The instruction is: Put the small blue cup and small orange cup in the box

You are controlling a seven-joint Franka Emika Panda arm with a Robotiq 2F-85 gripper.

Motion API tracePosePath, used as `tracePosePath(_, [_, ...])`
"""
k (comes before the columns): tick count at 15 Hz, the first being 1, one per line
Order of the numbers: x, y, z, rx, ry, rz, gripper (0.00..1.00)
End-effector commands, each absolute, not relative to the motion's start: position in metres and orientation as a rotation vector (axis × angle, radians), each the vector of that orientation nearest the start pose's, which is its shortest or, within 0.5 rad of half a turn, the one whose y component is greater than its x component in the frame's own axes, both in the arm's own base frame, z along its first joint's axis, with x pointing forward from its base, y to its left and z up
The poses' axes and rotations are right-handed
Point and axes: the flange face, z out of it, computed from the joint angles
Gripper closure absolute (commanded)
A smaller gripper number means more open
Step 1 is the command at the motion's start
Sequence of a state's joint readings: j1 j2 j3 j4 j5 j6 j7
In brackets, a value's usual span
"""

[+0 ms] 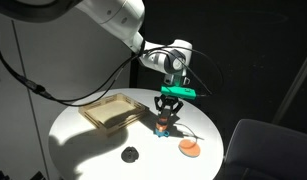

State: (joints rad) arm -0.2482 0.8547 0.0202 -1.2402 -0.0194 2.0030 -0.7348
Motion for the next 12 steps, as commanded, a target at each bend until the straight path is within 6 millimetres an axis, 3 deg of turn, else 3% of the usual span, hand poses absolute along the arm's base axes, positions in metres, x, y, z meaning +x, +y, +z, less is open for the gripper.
tracePosePath(1, [0.725, -0.176, 0.253, -2.988, -0.808, 0.122, 0.27])
tracePosePath(4, [0.726, -0.177, 0.251, -2.986, -0.816, 0.119, 0.04])
tracePosePath(5, [0.727, -0.176, 0.251, -2.983, -0.82, 0.113, 0.0])
tracePosePath(12, [0.736, -0.172, 0.256, -2.983, -0.849, 0.087, 0.0])
